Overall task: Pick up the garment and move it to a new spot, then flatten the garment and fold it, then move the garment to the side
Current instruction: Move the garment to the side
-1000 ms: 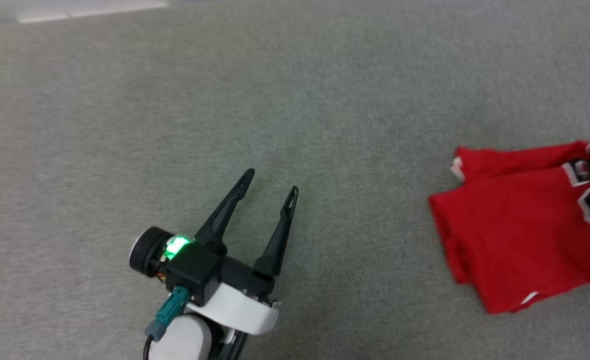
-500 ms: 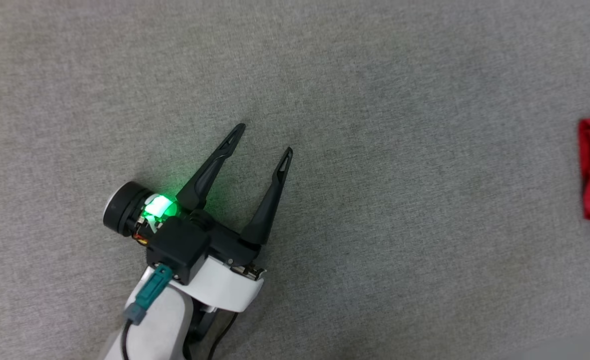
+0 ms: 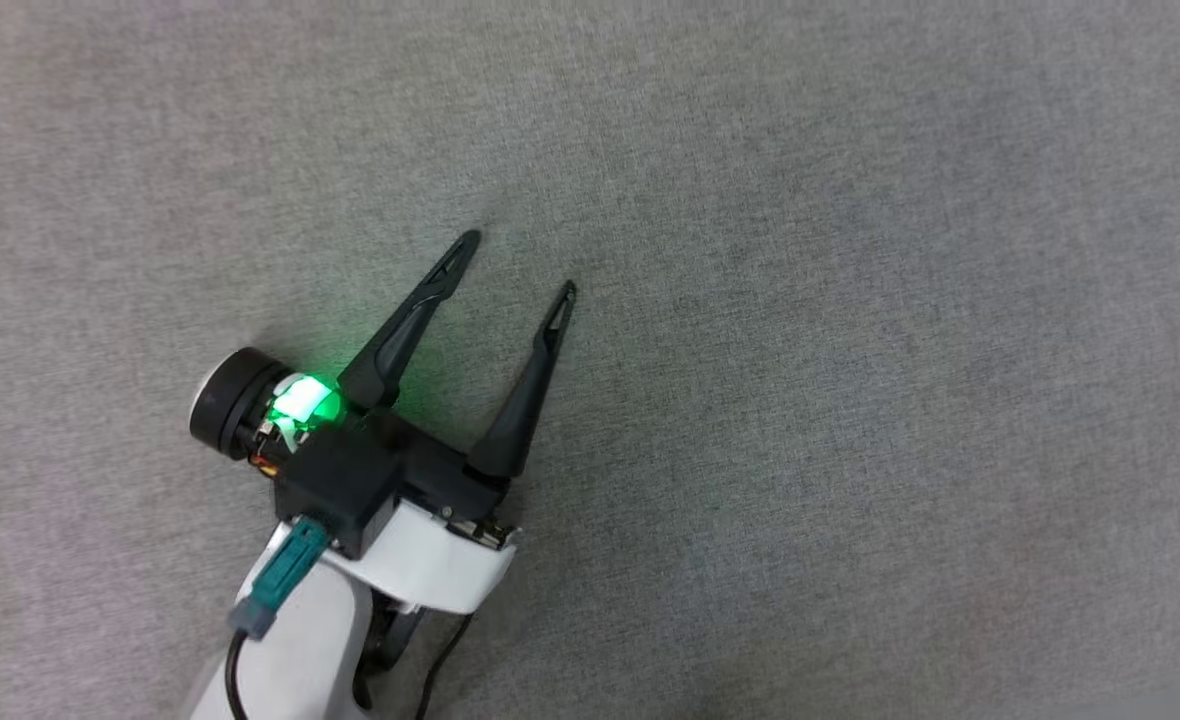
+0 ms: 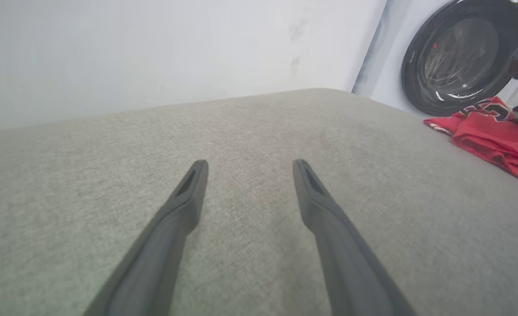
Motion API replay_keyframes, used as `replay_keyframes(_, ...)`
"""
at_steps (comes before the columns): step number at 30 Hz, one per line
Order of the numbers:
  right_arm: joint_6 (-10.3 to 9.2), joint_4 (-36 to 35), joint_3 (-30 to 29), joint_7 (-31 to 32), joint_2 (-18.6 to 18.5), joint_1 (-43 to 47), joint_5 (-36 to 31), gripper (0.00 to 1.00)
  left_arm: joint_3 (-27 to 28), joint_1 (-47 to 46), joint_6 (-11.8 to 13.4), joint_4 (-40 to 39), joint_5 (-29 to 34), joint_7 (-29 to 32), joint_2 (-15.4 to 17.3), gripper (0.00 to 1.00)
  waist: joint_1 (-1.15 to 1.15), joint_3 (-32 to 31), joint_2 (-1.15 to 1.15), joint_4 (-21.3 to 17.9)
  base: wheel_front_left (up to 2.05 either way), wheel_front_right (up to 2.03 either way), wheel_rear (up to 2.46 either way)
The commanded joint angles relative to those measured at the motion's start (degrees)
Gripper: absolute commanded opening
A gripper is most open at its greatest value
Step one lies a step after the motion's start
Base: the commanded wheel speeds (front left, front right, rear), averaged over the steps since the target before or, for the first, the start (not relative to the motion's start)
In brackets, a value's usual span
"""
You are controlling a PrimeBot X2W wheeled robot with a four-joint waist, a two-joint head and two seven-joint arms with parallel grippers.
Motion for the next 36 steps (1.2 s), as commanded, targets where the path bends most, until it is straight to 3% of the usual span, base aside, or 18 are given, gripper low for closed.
replay_keyframes(1, -0.08, -0.4, 0.1, -0.3, 0.1, -1.2, -0.3, 1.0, 0.3, 1.0, 0.1, 0.5, -0.2, 0.0, -0.2, 1.0, -0.01, -1.5, 0.0, 0.4, 0.0, 0.0, 0.0)
replay_keyframes(10, -0.07, -9.0, 2.9, -1.8, 1.7, -1.6, 2.4, 1.0, 4.7, 5.1, 0.4, 1.8, -1.3, 0.0, -3.4, 1.0, -0.01, -13.1, 0.0, 2.8, 0.0, 0.0, 0.0)
replay_keyframes(14, -0.07, -15.5, 3.9, -3.5, 4.7, 0.5, 3.9, 1.0, 7.5, 7.8, 0.7, 2.2, -1.1, 0.0, -4.1, 1.0, -0.01, -18.3, 0.0, 4.4, 0.0, 0.0, 0.0)
replay_keyframes(24, -0.07, -34.3, 1.7, -10.6, 19.2, 9.9, 5.7, 1.0, 13.8, 15.6, 2.1, 3.0, -1.6, 0.0, -5.8, 1.0, -0.01, -28.2, 0.0, 8.3, 0.0, 0.0, 0.0)
replay_keyframes(31, -0.07, -40.1, 3.1, -16.4, 26.1, 19.1, 6.1, 1.0, 15.0, 18.3, 2.4, 5.1, -1.9, 0.0, -6.7, 1.0, -0.01, -31.7, 0.0, 10.8, 0.0, 0.0, 0.0)
replay_keyframes(36, -0.06, -40.0, 4.0, -22.4, 31.2, 25.5, 7.5, 1.0, 14.5, 19.3, 2.0, 6.6, -1.7, 0.0, -7.1, 1.0, -0.01, -33.3, 0.0, 12.0, 0.0, 0.0, 0.0)
